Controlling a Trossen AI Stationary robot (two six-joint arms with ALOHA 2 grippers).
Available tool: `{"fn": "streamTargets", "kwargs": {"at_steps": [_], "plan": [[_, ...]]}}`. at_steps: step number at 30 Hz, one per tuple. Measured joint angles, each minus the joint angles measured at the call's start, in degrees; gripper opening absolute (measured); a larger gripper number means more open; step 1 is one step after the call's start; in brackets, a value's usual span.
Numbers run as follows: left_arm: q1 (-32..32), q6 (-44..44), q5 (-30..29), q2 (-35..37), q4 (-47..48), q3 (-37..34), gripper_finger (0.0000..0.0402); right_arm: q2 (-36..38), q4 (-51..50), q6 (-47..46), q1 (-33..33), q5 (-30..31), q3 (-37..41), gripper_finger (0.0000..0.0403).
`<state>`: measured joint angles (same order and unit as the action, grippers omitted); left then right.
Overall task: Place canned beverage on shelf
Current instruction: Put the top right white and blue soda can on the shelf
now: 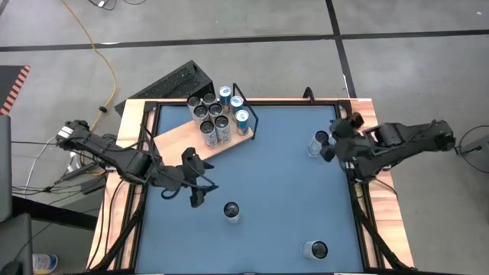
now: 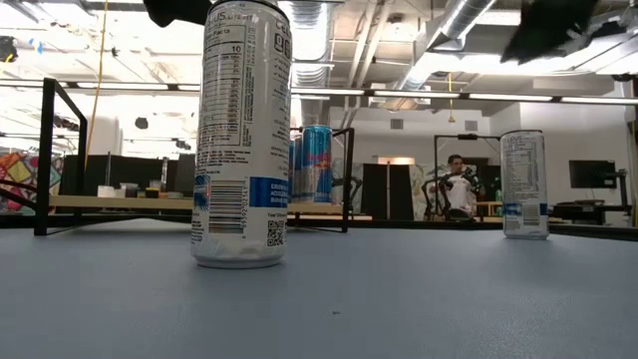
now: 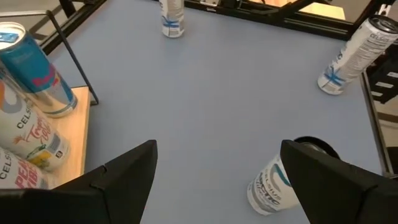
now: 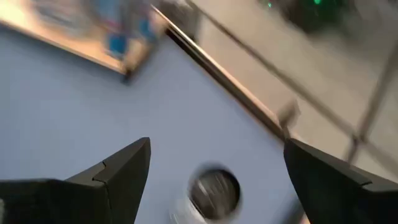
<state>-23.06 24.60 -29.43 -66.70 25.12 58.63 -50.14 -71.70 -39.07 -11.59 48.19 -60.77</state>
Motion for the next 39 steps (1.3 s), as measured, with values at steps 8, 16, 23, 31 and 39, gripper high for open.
{"fn": "streamTargets", "kwargs": {"at_steps": [8, 16, 23, 31, 39], "plan": [[-0.8, -2.3, -2.5, 0.0, -0.2, 0.0, 0.0328, -1.3, -2.3, -12.6, 8.7, -10.0, 0.0, 0.035], [-0.8, -3.5, -2.0, 0.0, -0.2, 0.0, 0.0328, -4.5, -4.8, -11.6, 15.3, -15.2, 0.0, 0.035], [-0.8, -3.6, -1.9, 0.0, -0.1, 0.0, 0.0328, -8.2, -4.3, -10.6, 18.3, -16.7, 0.0, 0.035], [-0.8, -2.9, -1.9, 0.0, 1.4, 0.0, 0.0328, -12.3, -2.1, -8.3, 20.4, -20.1, 0.0, 0.035], [-0.8, -2.0, -1.9, 0.0, 1.5, 0.0, 0.0328, -14.0, -2.0, -5.3, 24.0, -21.2, 0.0, 0.035]]}}
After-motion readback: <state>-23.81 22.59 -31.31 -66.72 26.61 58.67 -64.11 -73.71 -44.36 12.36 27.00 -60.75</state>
